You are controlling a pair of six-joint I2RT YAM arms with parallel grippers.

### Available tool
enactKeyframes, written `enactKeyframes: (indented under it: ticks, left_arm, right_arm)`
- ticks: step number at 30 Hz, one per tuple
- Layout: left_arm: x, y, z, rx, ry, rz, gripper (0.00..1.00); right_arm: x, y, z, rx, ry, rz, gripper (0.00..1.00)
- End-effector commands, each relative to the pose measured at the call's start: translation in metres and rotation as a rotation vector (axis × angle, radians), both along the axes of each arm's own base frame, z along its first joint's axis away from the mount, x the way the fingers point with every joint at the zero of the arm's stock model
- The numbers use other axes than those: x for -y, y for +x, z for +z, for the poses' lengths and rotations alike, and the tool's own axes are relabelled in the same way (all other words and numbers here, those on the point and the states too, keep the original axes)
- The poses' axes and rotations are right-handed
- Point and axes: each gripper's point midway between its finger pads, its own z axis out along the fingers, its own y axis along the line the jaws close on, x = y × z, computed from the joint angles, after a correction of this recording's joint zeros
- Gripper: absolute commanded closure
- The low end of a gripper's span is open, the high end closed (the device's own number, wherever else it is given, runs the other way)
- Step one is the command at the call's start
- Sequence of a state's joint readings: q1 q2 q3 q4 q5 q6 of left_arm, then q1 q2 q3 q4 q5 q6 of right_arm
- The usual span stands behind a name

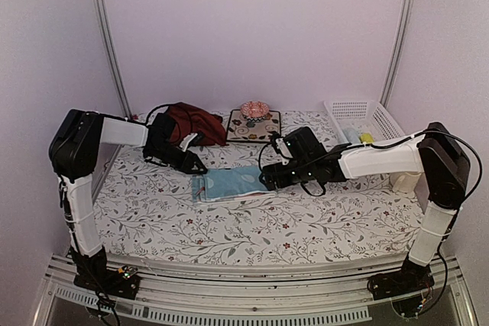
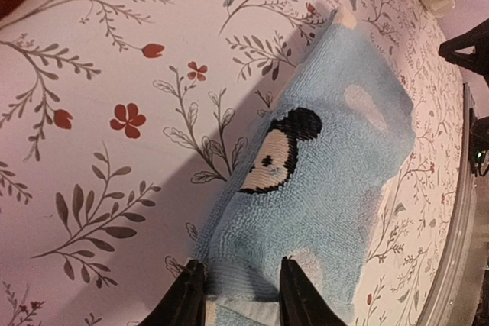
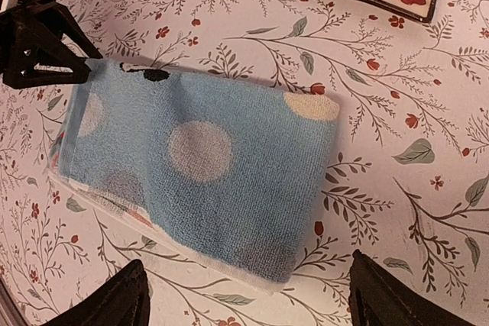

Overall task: Roll the towels
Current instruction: Adjust the towel at the center of the board.

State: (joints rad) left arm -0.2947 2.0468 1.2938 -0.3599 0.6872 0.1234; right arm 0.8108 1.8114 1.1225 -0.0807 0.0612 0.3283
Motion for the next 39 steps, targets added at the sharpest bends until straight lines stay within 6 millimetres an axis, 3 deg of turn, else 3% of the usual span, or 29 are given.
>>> enactKeyframes:
  ticks: [1, 12, 17, 19, 23, 28, 39]
  left_arm:
    - [0.004, 0.001, 0.007, 0.018, 0.004, -0.012, 0.72]
    - [0.006, 0.002, 0.023, 0.03, -0.006, -0.004, 0.98]
    - [0.008, -0.005, 0.035, 0.0, -0.028, -0.001, 1.0]
    - [0.008, -0.009, 0.052, 0.017, -0.043, 0.004, 1.0]
    - [0.007, -0.018, 0.063, 0.002, -0.06, 0.017, 1.0]
    - [0.004, -0.021, 0.065, -0.009, -0.05, 0.038, 1.0]
    - [0.002, -0.024, 0.05, -0.092, -0.032, 0.073, 0.99]
  right_arm:
    - [0.002, 0.002, 0.01, 0.027, 0.019, -0.007, 0.1]
    - [0.003, 0.003, 0.011, 0.031, 0.015, -0.01, 0.1]
    - [0.004, 0.004, 0.009, 0.033, 0.008, -0.014, 0.1]
    - [0.004, 0.004, 0.007, 0.031, 0.005, -0.015, 0.1]
    - [0.004, 0.005, 0.006, 0.032, 0.0, -0.016, 0.09]
    - [0.004, 0.004, 0.005, 0.029, -0.002, -0.015, 0.09]
    - [0.005, 0.005, 0.002, 0.027, -0.013, -0.022, 0.09]
